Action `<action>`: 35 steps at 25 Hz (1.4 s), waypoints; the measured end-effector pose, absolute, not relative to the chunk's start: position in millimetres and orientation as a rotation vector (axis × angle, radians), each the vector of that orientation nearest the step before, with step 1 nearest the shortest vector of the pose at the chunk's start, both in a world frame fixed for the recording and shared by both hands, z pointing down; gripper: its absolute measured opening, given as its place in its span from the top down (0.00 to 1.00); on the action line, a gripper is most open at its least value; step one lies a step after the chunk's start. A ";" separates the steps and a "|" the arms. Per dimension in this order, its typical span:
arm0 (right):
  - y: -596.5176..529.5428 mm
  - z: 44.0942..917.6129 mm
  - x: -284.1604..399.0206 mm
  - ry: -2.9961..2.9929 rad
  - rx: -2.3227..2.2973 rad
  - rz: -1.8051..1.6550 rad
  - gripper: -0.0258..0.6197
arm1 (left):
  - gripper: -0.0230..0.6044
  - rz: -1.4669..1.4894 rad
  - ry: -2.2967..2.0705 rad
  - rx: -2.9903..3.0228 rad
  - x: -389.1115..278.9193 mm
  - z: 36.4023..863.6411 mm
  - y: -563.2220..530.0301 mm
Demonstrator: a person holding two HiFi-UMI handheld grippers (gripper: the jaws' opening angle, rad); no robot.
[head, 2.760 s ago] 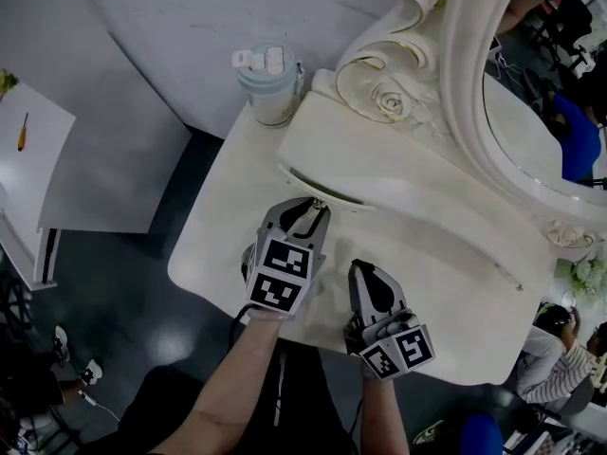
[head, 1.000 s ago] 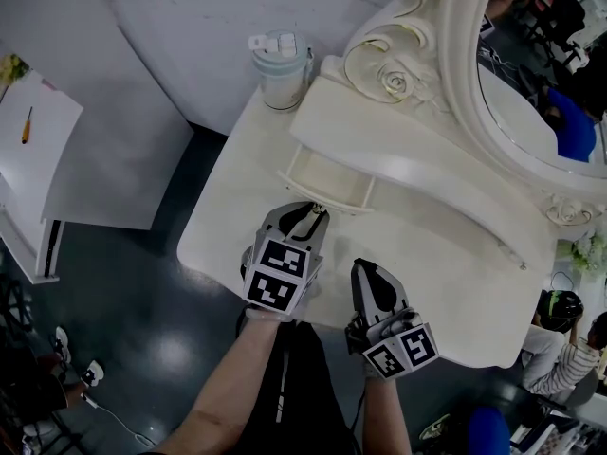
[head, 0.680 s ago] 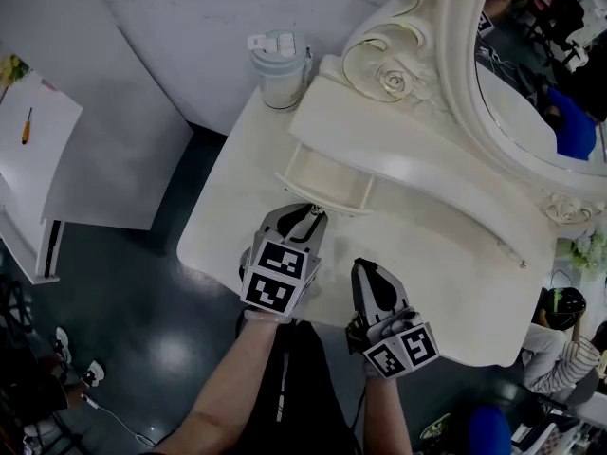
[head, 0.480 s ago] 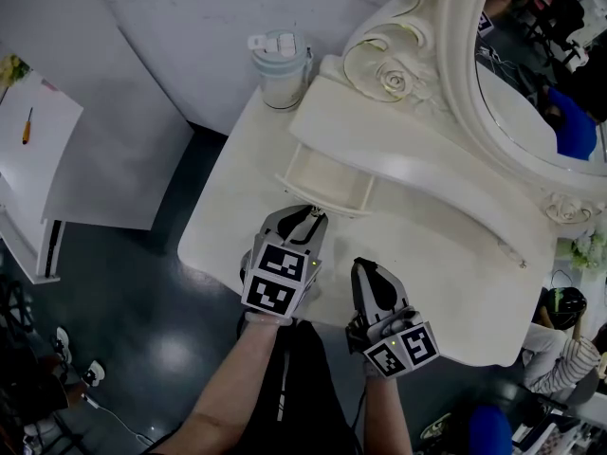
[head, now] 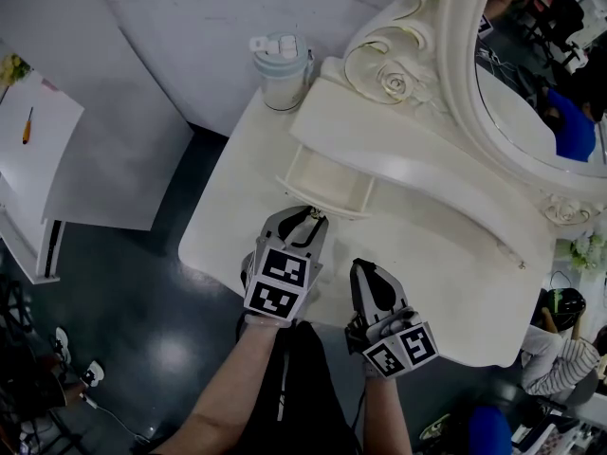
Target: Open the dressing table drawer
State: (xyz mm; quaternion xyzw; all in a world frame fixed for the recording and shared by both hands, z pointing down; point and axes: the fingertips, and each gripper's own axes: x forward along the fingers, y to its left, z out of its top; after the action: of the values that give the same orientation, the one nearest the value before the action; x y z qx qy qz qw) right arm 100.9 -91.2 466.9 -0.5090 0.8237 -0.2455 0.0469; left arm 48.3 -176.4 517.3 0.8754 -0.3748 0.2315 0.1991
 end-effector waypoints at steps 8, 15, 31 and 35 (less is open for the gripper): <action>-92.7 460.7 100.8 2.515 -1.558 -0.730 0.95 | 0.75 0.606 -1.074 2.472 38.7 506.1 -174.1; -96.5 442.7 104.2 2.535 -1.564 -0.677 0.95 | 0.90 0.524 -1.039 2.443 24.2 497.4 -171.9; -106.0 373.8 100.5 2.671 -1.572 -0.484 0.95 | 0.96 0.148 -0.958 2.535 3.7 406.1 -161.7; -105.2 355.2 99.7 2.680 -1.554 -0.451 0.95 | 0.96 0.103 -0.953 2.554 2.8 380.7 -157.7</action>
State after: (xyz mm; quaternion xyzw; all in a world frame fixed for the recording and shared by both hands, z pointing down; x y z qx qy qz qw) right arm 99.7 -105.2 355.2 -0.4963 0.8561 -0.1441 0.0055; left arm 2.8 -157.7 380.7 0.9163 -0.3417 0.0370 0.2054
